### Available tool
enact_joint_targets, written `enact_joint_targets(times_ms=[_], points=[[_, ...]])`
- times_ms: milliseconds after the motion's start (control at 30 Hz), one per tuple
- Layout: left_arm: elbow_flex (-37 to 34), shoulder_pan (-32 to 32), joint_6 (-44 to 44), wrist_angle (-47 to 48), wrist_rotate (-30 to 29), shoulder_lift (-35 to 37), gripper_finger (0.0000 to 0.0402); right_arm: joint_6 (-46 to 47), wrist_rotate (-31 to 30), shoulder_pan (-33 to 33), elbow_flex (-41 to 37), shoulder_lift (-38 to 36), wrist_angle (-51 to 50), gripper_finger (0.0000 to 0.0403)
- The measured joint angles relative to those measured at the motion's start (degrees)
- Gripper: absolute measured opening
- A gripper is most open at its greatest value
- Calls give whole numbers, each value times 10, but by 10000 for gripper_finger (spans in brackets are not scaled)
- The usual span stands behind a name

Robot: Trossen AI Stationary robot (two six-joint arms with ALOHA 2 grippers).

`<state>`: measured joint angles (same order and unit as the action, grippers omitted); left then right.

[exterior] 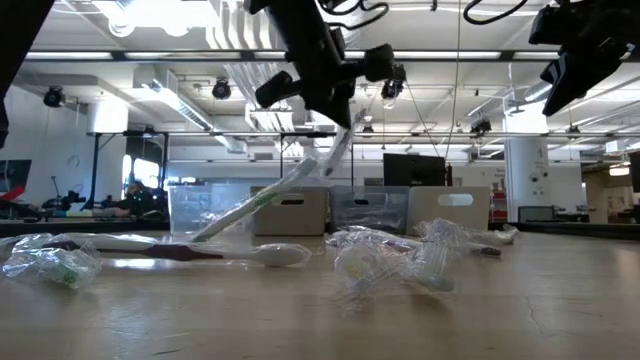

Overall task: Pick & Place Toothbrushes
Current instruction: Put the purple toothbrush into the gray bin

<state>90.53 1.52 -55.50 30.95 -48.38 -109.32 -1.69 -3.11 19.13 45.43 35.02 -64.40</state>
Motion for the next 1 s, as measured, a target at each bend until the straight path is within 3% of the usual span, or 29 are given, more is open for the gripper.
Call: enact_joint_targets(times_ms=[433,1000], points=[[52,-78,-132,-1,-36,1,0,0,0,0,0,0,0,8],[35,-220,-285,52,52,1,0,0,0,0,0,0,0,8]])
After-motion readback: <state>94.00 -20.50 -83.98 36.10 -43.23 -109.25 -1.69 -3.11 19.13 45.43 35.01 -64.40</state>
